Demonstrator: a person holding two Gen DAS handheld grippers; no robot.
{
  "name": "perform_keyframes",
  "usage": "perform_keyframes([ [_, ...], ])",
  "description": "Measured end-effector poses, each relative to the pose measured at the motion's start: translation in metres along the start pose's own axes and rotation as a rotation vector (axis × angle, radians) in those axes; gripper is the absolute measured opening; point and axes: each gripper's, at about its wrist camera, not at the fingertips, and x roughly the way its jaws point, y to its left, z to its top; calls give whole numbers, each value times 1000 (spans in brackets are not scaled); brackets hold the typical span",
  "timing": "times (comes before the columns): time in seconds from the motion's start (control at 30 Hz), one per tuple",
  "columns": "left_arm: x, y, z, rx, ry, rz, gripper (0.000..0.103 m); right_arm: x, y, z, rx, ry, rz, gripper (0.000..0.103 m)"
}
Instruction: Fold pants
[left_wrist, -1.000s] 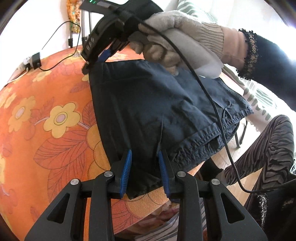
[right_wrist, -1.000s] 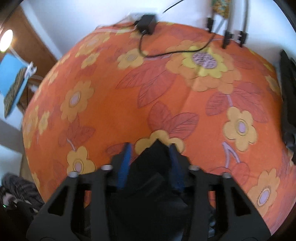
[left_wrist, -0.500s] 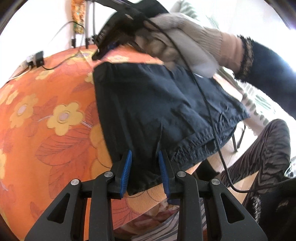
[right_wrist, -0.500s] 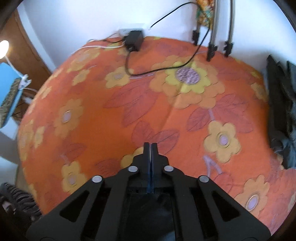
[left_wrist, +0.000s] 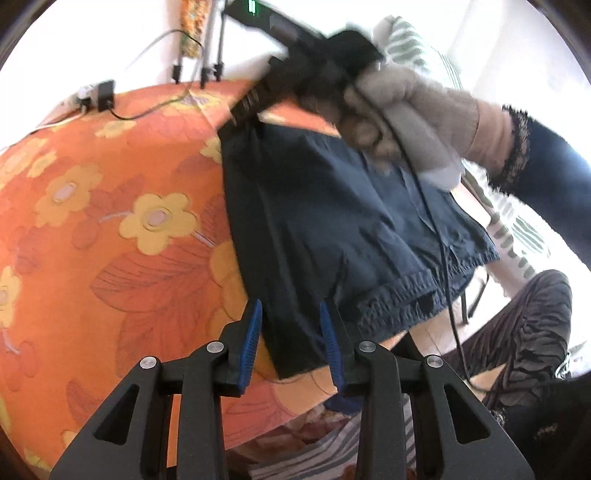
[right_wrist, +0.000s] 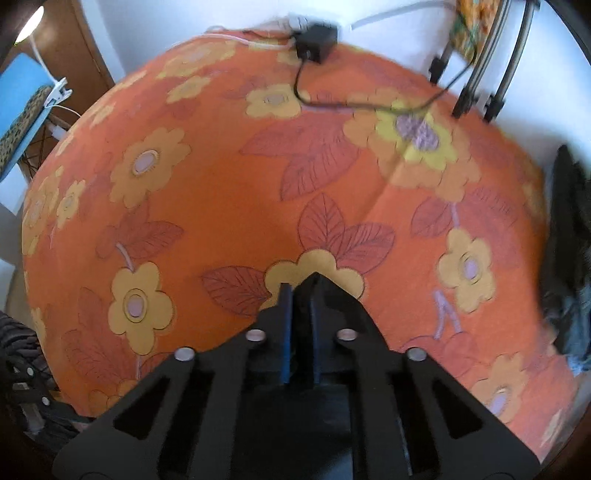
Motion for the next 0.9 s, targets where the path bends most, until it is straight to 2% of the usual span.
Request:
perform_keyframes([
  [0.03,3,-3,-1,14,5,-5,28,-6,-1,1,11,-18,4,5],
  [0.1,5,-8,-2,43,6,3,14,-17,-4,3,27,-57,2,4],
  [0.23,5,-21,-5,106,-9,21,8,-9,-11,9,66,-41,-10,4],
  [0.33,6,-25,-7,140,-8,42,8,8,-14,10,83,-36,-31,3],
  [0.43,-2,-17,-1,101,-4,1,9,15,-26,10,143,-27,42,4],
  [0.53,-17,-3,5,44,-50,-10,12,-9,-43,4,231,-78,50,22],
  [0.57,-20,1,7,25,-58,-13,15,-23,-47,-2,251,-110,40,26],
  [0.7,-21,12,17,-15,-61,0,15,-65,-41,-38,258,-163,70,26],
  [0.77,-15,11,21,-17,-44,-2,16,-74,-28,-61,244,-153,89,26],
  [0.87,0,19,28,-75,-4,-19,27,-77,-6,-93,236,-127,102,26],
  [0.9,4,22,29,-95,8,-30,28,-76,0,-103,242,-117,107,26],
])
